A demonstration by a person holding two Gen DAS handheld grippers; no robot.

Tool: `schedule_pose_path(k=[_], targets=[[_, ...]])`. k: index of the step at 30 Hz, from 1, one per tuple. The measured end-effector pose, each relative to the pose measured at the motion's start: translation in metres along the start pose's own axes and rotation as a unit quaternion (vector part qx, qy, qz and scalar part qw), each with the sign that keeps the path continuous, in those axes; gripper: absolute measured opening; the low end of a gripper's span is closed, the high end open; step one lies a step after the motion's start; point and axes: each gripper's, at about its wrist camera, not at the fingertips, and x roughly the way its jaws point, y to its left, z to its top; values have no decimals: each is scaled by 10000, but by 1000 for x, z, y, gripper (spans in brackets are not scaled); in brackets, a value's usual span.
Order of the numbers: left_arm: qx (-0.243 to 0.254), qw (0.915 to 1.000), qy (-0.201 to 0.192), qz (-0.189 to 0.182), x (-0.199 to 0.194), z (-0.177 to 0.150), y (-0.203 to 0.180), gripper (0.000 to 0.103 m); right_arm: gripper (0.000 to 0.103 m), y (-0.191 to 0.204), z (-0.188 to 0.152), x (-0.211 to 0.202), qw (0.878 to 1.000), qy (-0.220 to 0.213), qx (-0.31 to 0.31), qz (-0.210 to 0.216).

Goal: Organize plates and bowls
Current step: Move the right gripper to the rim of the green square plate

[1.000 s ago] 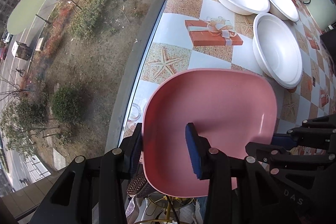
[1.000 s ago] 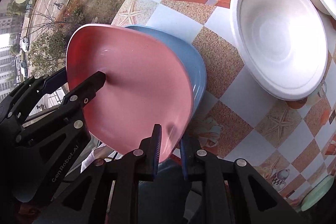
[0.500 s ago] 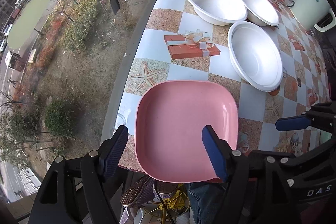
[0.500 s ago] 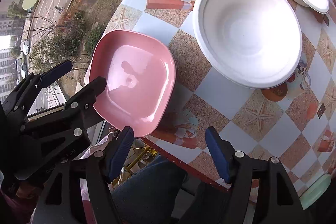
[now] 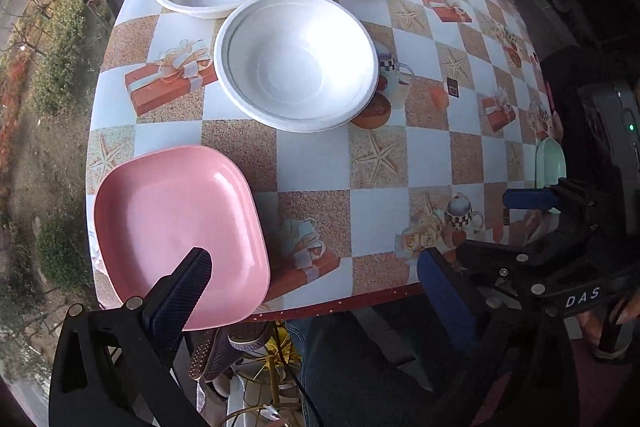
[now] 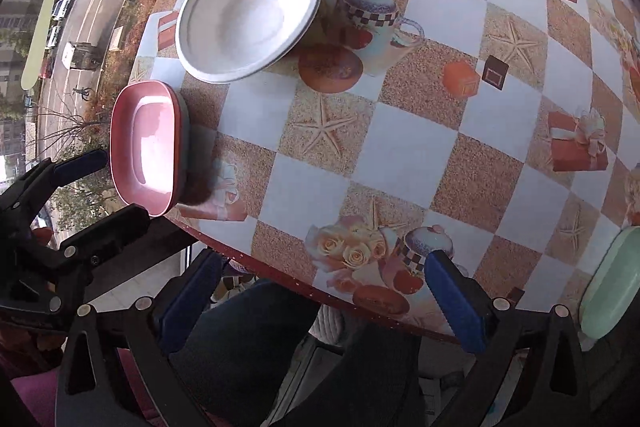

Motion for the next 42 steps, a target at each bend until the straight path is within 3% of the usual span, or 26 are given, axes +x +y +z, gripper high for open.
schedule_pose_path(k=[9, 22, 32, 38, 42], targets=[[1244, 9898, 494, 485, 15, 19, -79, 103, 102, -73, -36, -5, 9896, -255, 1346, 449], [2180, 9687, 864, 816, 47, 29, -170, 103, 102, -168, -95, -18, 9606, -709, 2611, 635], [2440, 9605, 1079, 792, 76, 46, -234, 103, 102, -252, -139, -25, 9353, -984, 3389, 270], [2740, 9535, 944, 821, 93, 64, -290, 103, 102, -302, -160, -34, 9213, -1109, 3720, -209], [2721, 9557, 793, 790, 105, 75, -326, 103, 102, -336, -171, -39, 9092, -1184, 3964, -467]])
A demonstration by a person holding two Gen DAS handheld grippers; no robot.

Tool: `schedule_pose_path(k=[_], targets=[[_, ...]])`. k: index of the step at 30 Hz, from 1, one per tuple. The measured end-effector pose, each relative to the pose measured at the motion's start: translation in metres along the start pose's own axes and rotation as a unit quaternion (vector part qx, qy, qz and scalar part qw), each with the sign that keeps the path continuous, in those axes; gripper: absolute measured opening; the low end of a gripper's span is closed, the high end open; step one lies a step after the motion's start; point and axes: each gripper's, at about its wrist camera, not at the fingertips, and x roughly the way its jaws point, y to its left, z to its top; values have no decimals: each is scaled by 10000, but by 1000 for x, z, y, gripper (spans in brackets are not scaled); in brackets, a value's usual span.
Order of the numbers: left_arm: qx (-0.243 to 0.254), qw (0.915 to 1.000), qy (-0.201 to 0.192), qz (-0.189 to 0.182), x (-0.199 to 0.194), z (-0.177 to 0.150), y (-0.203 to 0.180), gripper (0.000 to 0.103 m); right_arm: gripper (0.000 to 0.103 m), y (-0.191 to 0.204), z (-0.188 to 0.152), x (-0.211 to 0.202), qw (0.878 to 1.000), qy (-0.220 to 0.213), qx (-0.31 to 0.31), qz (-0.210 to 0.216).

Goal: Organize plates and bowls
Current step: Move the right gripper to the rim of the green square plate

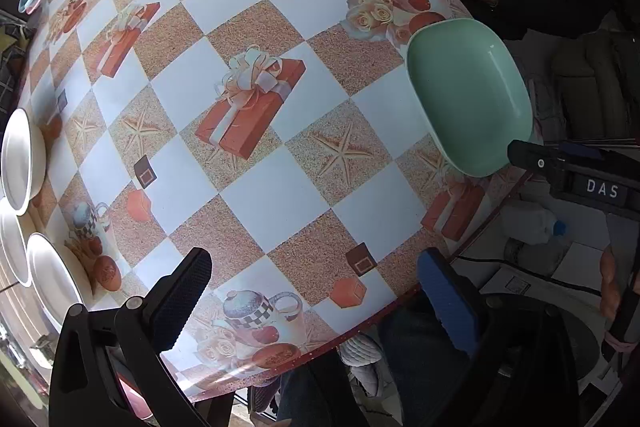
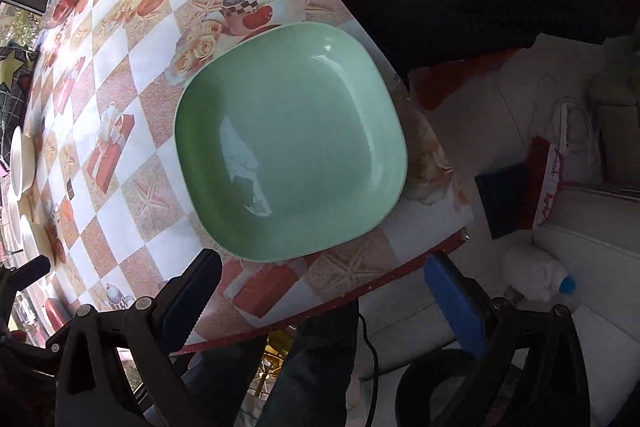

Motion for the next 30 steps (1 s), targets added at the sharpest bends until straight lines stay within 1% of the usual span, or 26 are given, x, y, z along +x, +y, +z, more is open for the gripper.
schedule_pose_path(k=[2, 4, 6, 8, 11, 16, 18, 20, 21, 25, 27, 28, 30], targets=[[-76, 9999, -74, 9, 4, 16, -11, 103, 102, -12, 10, 1, 9998, -76, 74, -140], [-138, 9998, -108, 133, 10, 30, -22, 103, 102, -23, 19, 1, 9994, -127, 75, -306], [-182, 9994, -145, 245, 16, 41, -33, 103, 102, -26, 26, 4, 9988, -177, 16, -461], [-235, 9992, -189, 265, 21, 51, -41, 103, 102, -34, 36, 4, 9979, -231, -107, -598], [-341, 9985, -264, 329, 29, 63, -50, 103, 102, -38, 44, 8, 9962, -312, -257, -767], [-498, 9973, -233, 491, 47, 80, -61, 103, 102, -39, 56, 17, 9928, -504, -419, -999], [-550, 9967, -252, 545, 52, 86, -68, 103, 102, -37, 62, 20, 9919, -574, -493, -1019], [-582, 9957, -270, 666, 57, 90, -68, 102, 102, -31, 65, 23, 9912, -609, -634, -986], [-599, 9953, -259, 709, 60, 92, -68, 102, 102, -28, 67, 26, 9897, -581, -713, -1097], [-711, 9946, -174, 731, 70, 97, -60, 102, 102, -22, 70, 35, 9884, -520, -874, -1131], [-696, 9942, -139, 809, 74, 97, -57, 102, 102, -18, 69, 40, 9870, -485, -983, -1175], [-701, 9944, -148, 772, 74, 96, -55, 103, 102, -14, 69, 42, 9859, -467, -1057, -1214], [-695, 9947, -139, 748, 71, 88, -37, 103, 102, -7, 65, 43, 9836, -491, -1177, -1278]])
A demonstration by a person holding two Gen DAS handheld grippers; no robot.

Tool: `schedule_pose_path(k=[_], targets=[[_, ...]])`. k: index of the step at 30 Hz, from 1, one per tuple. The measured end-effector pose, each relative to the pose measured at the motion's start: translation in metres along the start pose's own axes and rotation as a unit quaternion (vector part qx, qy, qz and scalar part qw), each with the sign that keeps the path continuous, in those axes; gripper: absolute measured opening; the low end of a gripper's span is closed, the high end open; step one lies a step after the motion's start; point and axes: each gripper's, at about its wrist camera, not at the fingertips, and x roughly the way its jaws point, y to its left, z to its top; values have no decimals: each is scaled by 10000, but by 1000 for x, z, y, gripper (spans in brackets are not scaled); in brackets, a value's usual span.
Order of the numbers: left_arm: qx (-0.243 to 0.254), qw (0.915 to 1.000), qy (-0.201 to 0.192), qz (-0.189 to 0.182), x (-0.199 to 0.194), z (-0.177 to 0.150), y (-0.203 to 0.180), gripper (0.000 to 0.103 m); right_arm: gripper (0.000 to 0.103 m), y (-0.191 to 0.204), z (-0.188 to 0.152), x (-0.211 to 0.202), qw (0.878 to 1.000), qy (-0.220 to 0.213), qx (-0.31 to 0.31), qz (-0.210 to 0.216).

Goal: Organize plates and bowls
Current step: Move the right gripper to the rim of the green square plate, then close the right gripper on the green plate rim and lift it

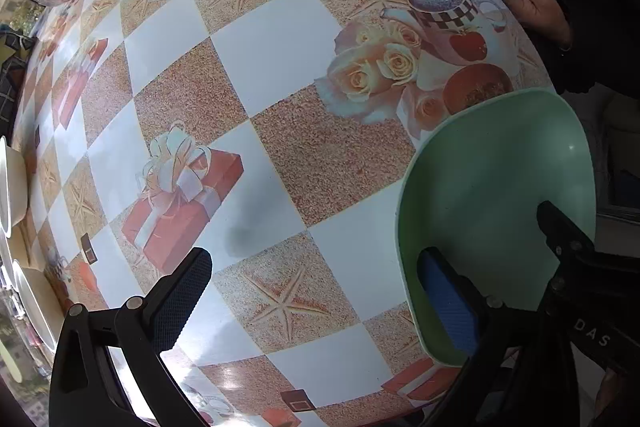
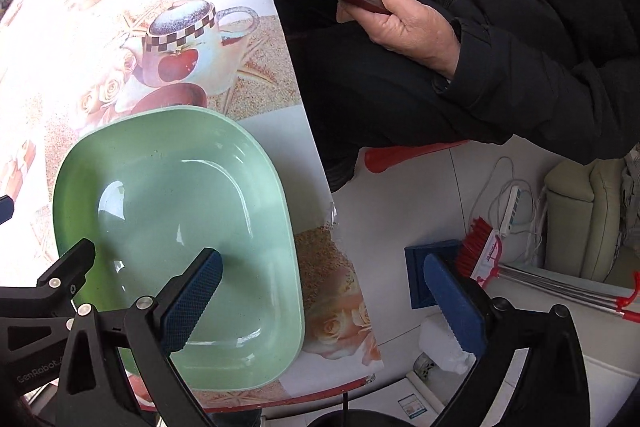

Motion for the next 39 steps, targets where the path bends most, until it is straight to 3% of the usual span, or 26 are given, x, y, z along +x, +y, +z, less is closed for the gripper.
schedule_pose_path(k=[7, 20, 24, 30, 35, 39], targets=[[25, 9999, 41, 95, 3, -27, 47, 103, 102, 37, -5, -6, 9992, 16, -396, 53], [-334, 9986, 180, 379, 7, -123, 180, 102, 102, 173, -51, -30, 9927, 296, -1104, 396], [-672, 9973, 245, 142, 8, -152, 213, 102, 102, 203, -64, -34, 9894, 441, -1218, 657], [-845, 9962, 75, -205, 3, -162, 230, 102, 102, 198, -65, -31, 9890, 620, -968, 929], [-217, 9993, -250, -183, -8, -147, 218, 103, 102, 159, -61, -21, 9883, 928, -44, 1207], [119, 9990, -396, -163, -9, -139, 211, 103, 102, 154, -68, -20, 9881, 968, 200, 1175]])
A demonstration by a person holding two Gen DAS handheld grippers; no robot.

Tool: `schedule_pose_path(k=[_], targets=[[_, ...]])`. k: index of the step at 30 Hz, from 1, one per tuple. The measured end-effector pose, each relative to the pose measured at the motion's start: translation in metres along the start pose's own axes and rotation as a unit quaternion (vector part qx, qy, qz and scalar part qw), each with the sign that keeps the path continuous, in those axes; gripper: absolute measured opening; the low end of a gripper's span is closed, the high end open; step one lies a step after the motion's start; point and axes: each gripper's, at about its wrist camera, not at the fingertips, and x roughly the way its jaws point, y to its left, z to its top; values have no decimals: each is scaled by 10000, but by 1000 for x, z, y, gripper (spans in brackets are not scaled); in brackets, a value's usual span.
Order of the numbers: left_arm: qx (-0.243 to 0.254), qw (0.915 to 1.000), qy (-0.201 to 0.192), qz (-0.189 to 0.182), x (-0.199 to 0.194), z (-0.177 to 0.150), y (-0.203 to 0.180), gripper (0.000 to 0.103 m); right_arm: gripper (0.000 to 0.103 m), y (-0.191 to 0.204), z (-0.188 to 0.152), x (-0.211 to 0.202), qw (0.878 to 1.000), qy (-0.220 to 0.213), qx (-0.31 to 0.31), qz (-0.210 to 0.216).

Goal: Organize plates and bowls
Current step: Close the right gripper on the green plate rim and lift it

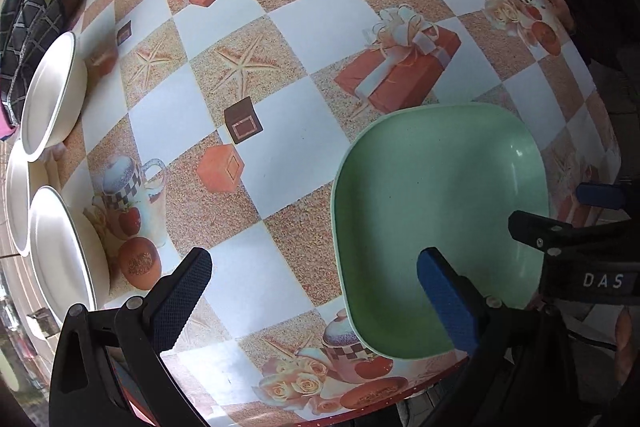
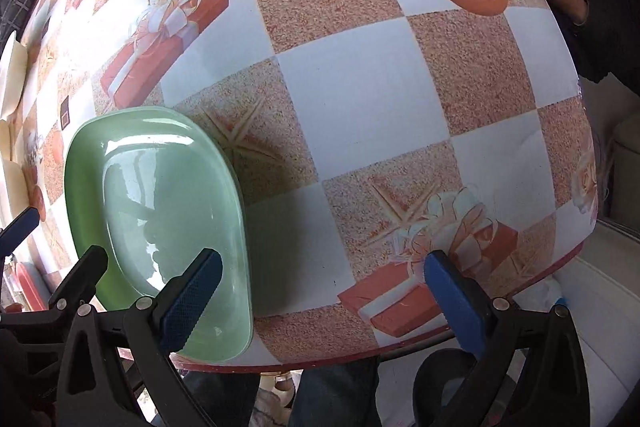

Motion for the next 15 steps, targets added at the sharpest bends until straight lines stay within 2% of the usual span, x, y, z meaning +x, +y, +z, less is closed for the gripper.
schedule_pose_path(k=[2, 5, 6, 8, 11, 15], targets=[[63, 10000, 12, -19, 3, 11, -2, 103, 102, -7, -7, 5, 10000, -21, 40, -18], [-3, 9999, 155, -76, 14, 18, -1, 103, 102, 8, -17, 13, 9998, -7, 56, -211], [-53, 9997, 234, -74, 22, 16, -13, 103, 102, 8, -18, 14, 9998, -22, 82, -201], [-118, 9993, 341, -106, 31, 14, -3, 103, 102, 13, -23, 15, 9998, -29, 104, -183], [-233, 9986, 315, -344, 42, 18, 24, 103, 103, 7, -23, 14, 9999, -28, 76, -138], [-343, 9983, 329, -349, 38, 2, 23, 103, 103, 7, -18, 13, 9998, -100, 79, -119]])
